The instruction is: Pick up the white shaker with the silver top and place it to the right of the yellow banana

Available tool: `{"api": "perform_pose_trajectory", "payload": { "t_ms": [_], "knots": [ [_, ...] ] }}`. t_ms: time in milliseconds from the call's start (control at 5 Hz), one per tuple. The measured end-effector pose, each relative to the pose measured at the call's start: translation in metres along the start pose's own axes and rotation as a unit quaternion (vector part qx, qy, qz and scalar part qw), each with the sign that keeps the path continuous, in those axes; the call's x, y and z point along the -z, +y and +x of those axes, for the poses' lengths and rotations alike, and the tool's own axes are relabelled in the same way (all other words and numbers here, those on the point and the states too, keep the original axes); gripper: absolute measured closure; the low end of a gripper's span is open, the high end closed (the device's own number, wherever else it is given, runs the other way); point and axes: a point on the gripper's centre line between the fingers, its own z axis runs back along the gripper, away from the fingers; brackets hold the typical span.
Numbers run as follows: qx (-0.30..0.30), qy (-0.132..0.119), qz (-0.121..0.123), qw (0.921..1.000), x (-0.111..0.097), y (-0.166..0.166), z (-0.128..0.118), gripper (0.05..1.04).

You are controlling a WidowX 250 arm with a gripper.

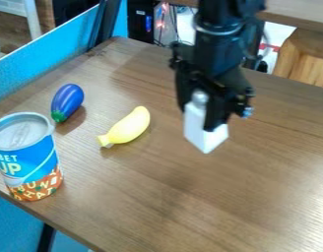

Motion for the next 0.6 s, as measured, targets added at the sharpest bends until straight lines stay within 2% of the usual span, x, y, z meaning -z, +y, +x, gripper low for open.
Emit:
{"api": "perform_pose_trajectory", "payload": {
  "t_ms": [200,400,600],
  "knots": [
    [-0.029,0.022,-0.007,0.9993,0.022,0.025,0.006,0.445],
    [-0.040,0.046,-0.026,0.9978,0.042,0.038,0.019,0.445],
    [-0.036,0.062,-0.028,0.9970,0.057,0.043,0.026,0.445]
  ]
}}
